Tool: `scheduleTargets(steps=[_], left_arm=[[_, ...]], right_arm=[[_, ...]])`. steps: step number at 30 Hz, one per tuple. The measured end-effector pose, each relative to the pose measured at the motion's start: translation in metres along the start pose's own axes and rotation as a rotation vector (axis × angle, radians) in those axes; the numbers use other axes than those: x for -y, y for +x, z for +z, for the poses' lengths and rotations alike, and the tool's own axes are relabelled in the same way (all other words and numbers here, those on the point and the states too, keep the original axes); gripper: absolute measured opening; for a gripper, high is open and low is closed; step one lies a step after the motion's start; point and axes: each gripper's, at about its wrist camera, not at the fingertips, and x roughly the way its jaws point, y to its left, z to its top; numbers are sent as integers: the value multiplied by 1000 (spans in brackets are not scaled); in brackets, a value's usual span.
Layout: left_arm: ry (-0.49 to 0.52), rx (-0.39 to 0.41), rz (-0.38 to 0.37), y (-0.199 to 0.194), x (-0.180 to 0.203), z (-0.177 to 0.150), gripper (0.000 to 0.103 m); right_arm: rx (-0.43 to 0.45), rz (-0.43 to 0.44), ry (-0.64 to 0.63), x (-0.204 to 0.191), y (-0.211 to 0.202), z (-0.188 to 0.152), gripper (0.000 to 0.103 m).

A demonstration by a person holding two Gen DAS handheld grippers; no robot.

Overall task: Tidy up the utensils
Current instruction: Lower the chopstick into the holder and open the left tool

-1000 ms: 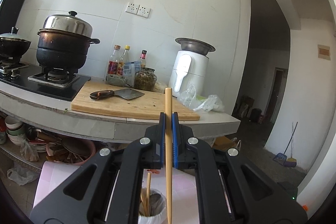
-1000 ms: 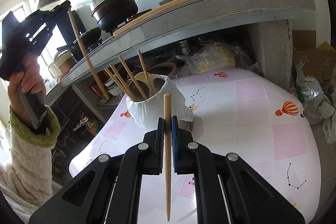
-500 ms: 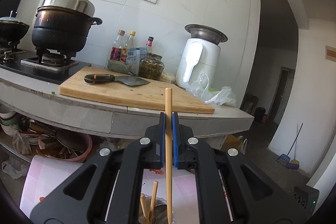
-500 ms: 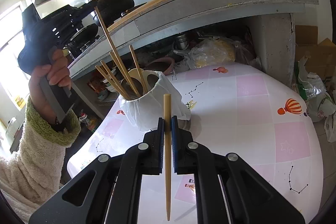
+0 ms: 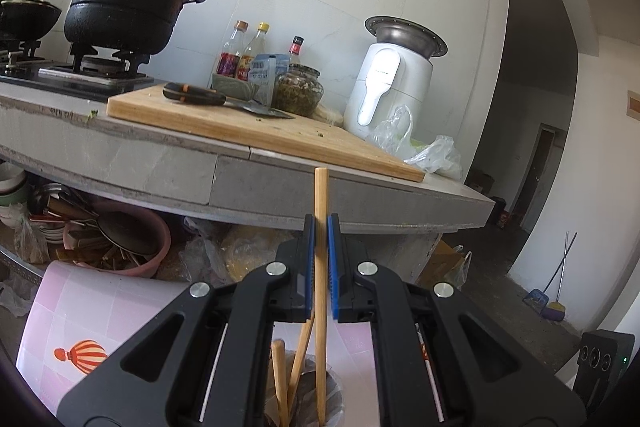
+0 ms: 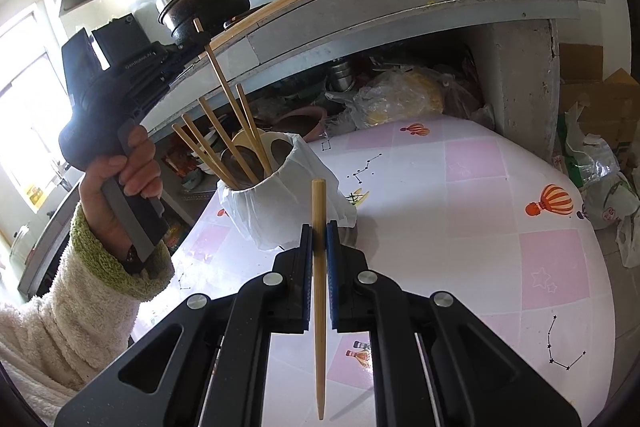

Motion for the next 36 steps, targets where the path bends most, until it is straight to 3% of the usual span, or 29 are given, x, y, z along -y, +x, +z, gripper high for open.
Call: scheduleTargets(steps=[17, 36], left_arm=[[76, -91, 36, 1, 6, -39, 5], [146, -139, 75, 0, 16, -36, 5]], right_arm=[[-3, 13, 7, 0, -1, -3, 7], [4, 19, -6, -3, -8, -3, 7]])
